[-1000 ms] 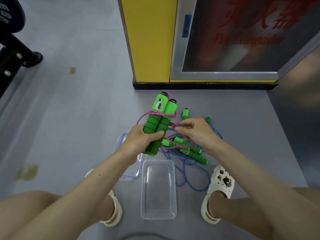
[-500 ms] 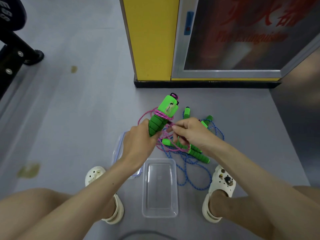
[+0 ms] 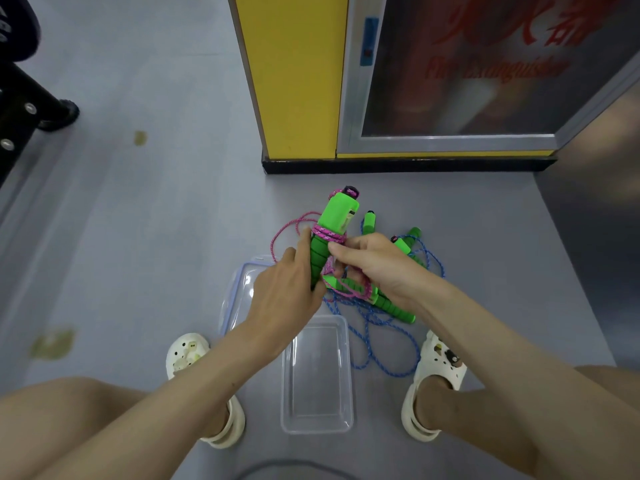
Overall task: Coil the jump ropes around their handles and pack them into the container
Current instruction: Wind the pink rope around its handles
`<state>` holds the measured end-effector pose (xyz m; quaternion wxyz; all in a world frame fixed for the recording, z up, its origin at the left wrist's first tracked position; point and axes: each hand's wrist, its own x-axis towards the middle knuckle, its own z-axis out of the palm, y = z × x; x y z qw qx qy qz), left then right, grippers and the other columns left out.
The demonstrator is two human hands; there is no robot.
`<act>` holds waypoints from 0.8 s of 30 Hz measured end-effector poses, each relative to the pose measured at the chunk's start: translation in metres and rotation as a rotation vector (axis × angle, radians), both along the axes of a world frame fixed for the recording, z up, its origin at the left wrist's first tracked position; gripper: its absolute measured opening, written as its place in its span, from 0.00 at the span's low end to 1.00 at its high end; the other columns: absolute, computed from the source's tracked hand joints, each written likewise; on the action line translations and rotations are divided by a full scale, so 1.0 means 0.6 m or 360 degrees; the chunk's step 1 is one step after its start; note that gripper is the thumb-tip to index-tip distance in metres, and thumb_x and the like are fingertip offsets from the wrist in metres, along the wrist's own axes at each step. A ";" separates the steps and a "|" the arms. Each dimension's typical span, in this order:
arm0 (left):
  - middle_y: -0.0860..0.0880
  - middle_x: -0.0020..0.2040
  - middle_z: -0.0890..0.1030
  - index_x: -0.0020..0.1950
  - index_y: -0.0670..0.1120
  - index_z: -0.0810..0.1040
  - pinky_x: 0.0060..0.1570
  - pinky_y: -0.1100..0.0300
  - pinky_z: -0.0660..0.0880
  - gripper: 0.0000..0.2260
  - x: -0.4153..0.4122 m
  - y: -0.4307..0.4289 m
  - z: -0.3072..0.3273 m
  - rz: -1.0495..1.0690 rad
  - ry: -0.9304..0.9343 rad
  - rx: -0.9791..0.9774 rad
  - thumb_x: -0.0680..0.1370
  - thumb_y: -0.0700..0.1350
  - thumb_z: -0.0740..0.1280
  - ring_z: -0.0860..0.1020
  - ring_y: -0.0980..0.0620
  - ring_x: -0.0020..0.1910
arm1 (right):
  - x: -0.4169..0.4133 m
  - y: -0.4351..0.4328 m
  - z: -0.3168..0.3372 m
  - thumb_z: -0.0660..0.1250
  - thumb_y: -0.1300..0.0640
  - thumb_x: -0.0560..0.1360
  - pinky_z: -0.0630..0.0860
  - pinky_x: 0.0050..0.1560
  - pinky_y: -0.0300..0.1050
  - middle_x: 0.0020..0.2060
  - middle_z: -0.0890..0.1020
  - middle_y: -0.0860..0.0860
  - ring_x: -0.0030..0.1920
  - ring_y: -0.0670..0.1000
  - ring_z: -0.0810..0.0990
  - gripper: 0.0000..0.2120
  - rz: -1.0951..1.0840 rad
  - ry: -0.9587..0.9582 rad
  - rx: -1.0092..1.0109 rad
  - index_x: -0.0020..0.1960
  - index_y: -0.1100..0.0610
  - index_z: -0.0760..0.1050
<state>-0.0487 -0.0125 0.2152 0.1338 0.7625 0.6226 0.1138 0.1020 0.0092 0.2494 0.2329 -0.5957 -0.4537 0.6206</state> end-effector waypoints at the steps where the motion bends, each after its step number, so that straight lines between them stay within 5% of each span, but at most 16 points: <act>1: 0.46 0.51 0.76 0.78 0.48 0.51 0.33 0.59 0.62 0.35 0.001 -0.001 -0.002 -0.0028 -0.0024 0.0008 0.76 0.49 0.64 0.75 0.47 0.40 | -0.001 -0.001 -0.002 0.65 0.48 0.77 0.64 0.31 0.38 0.33 0.76 0.55 0.25 0.45 0.66 0.16 -0.0063 -0.0004 0.0005 0.40 0.61 0.76; 7: 0.52 0.52 0.68 0.78 0.58 0.45 0.38 0.58 0.71 0.41 0.012 0.000 -0.019 -0.0182 -0.0332 -0.0258 0.73 0.63 0.65 0.74 0.52 0.45 | 0.005 0.001 -0.002 0.69 0.45 0.72 0.63 0.22 0.33 0.24 0.71 0.53 0.18 0.42 0.65 0.20 -0.0557 -0.0070 0.0028 0.30 0.58 0.72; 11: 0.53 0.52 0.72 0.68 0.66 0.62 0.45 0.64 0.76 0.25 0.015 0.006 0.003 -0.0014 -0.1187 -0.0551 0.74 0.62 0.65 0.76 0.63 0.45 | 0.012 0.010 0.002 0.67 0.46 0.73 0.60 0.26 0.40 0.22 0.69 0.51 0.20 0.46 0.62 0.19 -0.0620 -0.0042 -0.0041 0.30 0.57 0.71; 14: 0.53 0.45 0.79 0.60 0.56 0.72 0.37 0.66 0.76 0.14 0.014 0.014 0.028 0.0305 -0.1724 -0.0934 0.75 0.49 0.69 0.79 0.59 0.40 | 0.014 0.010 0.002 0.65 0.47 0.73 0.58 0.26 0.41 0.20 0.69 0.51 0.21 0.47 0.59 0.17 -0.0588 0.0161 -0.0101 0.32 0.57 0.71; 18: 0.48 0.41 0.84 0.52 0.45 0.79 0.38 0.56 0.80 0.14 0.004 0.014 0.038 0.0379 -0.2043 -0.1506 0.71 0.51 0.68 0.82 0.51 0.38 | 0.011 0.010 -0.003 0.64 0.48 0.75 0.57 0.25 0.39 0.24 0.67 0.53 0.20 0.46 0.59 0.15 -0.0521 0.0386 -0.0120 0.35 0.58 0.72; 21: 0.43 0.45 0.84 0.53 0.43 0.80 0.39 0.57 0.80 0.15 -0.003 0.013 0.039 0.0368 -0.2177 -0.1630 0.71 0.50 0.67 0.84 0.47 0.42 | 0.009 0.009 -0.004 0.64 0.46 0.75 0.60 0.26 0.40 0.25 0.68 0.54 0.21 0.47 0.61 0.18 -0.0452 0.0419 -0.0109 0.44 0.62 0.76; 24: 0.43 0.45 0.84 0.55 0.41 0.78 0.35 0.59 0.80 0.18 -0.008 0.020 0.040 0.0478 -0.2168 -0.1519 0.69 0.48 0.69 0.84 0.47 0.39 | 0.013 0.009 -0.006 0.65 0.41 0.74 0.66 0.29 0.41 0.23 0.72 0.54 0.22 0.49 0.65 0.24 -0.0401 0.0233 -0.0057 0.35 0.62 0.77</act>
